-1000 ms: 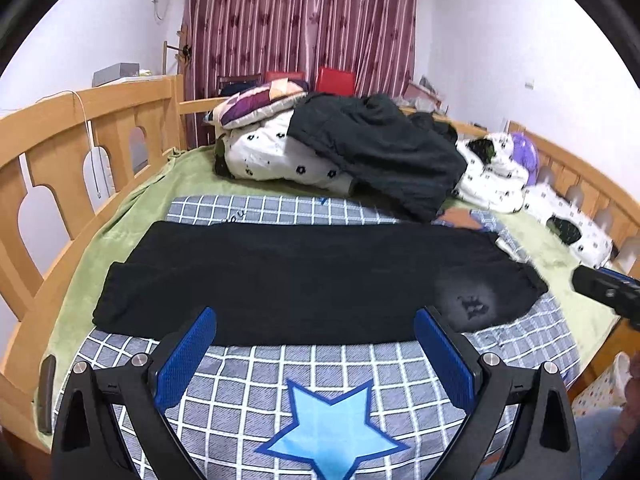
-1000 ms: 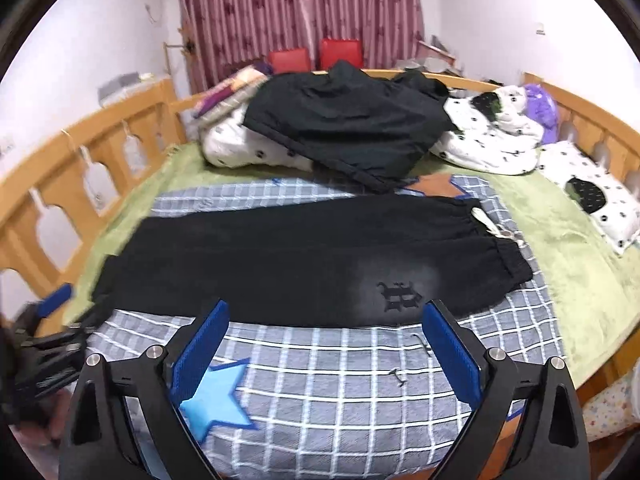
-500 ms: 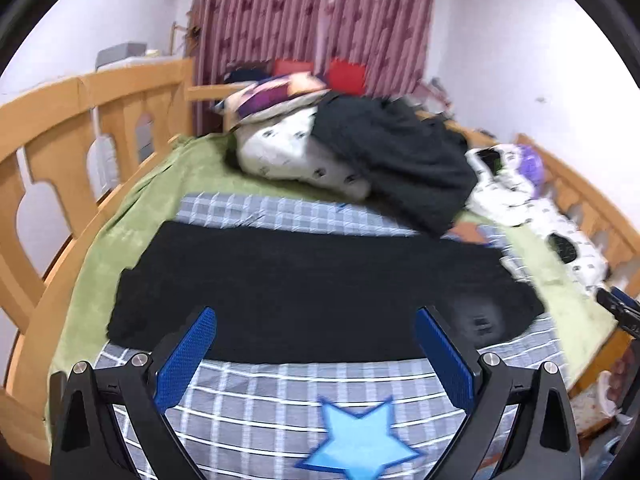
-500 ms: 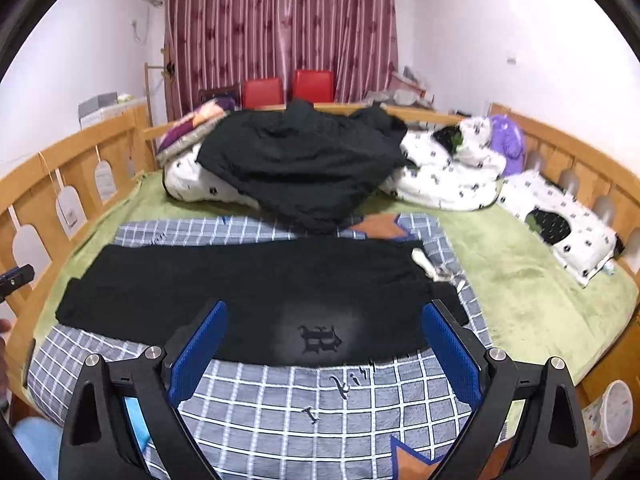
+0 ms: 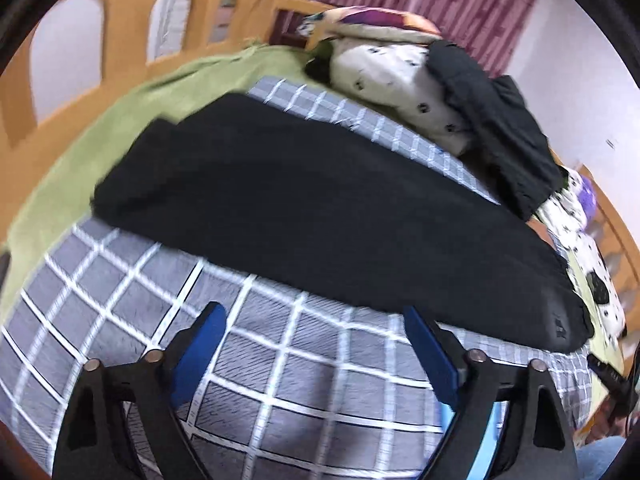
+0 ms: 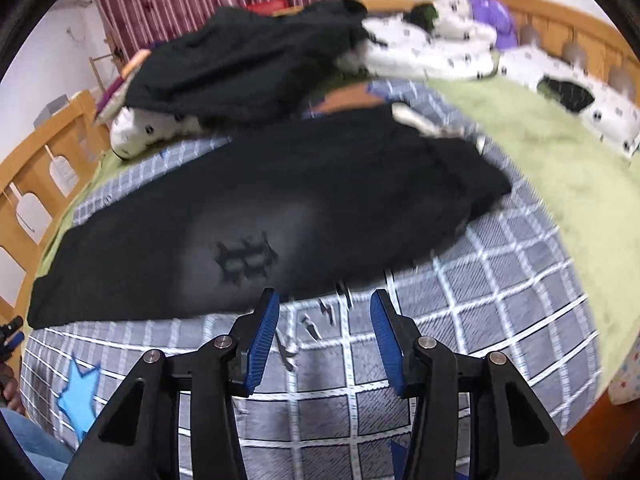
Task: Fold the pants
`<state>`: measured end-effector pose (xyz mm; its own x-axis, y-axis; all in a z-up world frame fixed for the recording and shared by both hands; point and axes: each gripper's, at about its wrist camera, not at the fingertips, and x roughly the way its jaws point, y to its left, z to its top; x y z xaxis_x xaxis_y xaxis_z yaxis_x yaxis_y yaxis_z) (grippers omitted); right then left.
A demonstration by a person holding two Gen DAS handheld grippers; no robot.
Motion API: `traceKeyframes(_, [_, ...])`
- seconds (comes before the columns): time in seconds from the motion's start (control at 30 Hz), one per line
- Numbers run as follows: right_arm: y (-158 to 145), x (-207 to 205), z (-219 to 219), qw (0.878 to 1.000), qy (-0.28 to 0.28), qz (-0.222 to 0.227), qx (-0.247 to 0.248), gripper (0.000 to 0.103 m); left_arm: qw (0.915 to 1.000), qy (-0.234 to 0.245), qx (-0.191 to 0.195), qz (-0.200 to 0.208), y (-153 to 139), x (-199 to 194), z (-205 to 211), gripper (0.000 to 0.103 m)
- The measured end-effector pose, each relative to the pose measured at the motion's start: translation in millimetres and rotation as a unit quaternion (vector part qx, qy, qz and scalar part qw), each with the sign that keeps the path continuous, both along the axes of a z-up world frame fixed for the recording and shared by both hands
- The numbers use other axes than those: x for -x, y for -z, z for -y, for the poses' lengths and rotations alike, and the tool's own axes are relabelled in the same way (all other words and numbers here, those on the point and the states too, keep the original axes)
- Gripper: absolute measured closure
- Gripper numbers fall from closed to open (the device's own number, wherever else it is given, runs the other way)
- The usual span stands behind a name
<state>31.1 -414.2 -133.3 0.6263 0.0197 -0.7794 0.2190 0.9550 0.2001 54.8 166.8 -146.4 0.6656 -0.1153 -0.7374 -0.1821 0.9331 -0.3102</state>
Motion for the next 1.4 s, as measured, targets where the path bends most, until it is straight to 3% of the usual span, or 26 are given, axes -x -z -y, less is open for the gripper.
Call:
traceKeyframes(0.1, [25, -5, 7, 1.000, 0.005, -0.010, -0.021, 0.038, 0.9997, -0.003, 0.022, -0.003, 19, -4, -5, 0.015])
traceKeyframes(0.23, [45, -12, 15, 0.998, 0.020, -0.008, -0.055, 0.033, 0.9981, -0.004, 0.060, -0.013, 39, -21, -16, 0.014])
traceKeyframes(0.37, [55, -25, 20, 0.996, 0.032, 0.010, -0.088, 0.032, 0.9960, -0.023, 0.086, -0.006, 51, -34, -23, 0.014])
traceKeyframes(0.53, [61, -50, 14, 0.995, 0.049, 0.020, -0.085, 0.032, 0.9915, -0.049, 0.120, 0.011, 56, -47, -32, 0.017])
traceKeyframes(0.57, [60, -55, 12, 0.995, 0.054, 0.024, -0.081, 0.037, 0.9910, -0.055, 0.122, 0.010, 56, -50, -34, 0.020])
traceKeyframes(0.63, [56, -62, 11, 0.996, 0.058, 0.026, -0.070, 0.063, 0.9915, -0.070, 0.109, -0.006, 56, -57, -37, 0.052])
traceKeyframes(0.67, [53, -65, 9, 0.996, 0.058, 0.028, -0.057, 0.075, 0.9919, -0.079, 0.099, -0.014, 56, -57, -39, 0.060])
traceKeyframes(0.73, [45, -67, 4, 0.997, 0.050, 0.040, -0.039, 0.081, 0.9913, -0.091, 0.093, -0.019, 55, -56, -45, 0.088])
traceKeyframes(0.87, [15, -69, -7, 0.997, 0.038, 0.067, -0.007, 0.085, 0.9910, -0.079, 0.108, 0.006, 39, -51, -56, 0.094])
traceKeyframes(1.07, [-40, -87, -10, 0.992, 0.006, 0.122, 0.012, 0.086, 0.9949, -0.056, 0.036, 0.076, -25, -63, -42, 0.094])
traceKeyframes(1.2, [-57, -115, -10, 0.990, 0.000, 0.139, 0.017, 0.086, 0.9921, -0.055, 0.013, 0.112, -55, -97, -40, 0.094])
traceKeyframes(1.4, [-63, -173, -4, 0.988, -0.010, 0.154, 0.017, 0.086, 0.9888, -0.061, -0.029, 0.133, -62, -174, -26, 0.094])
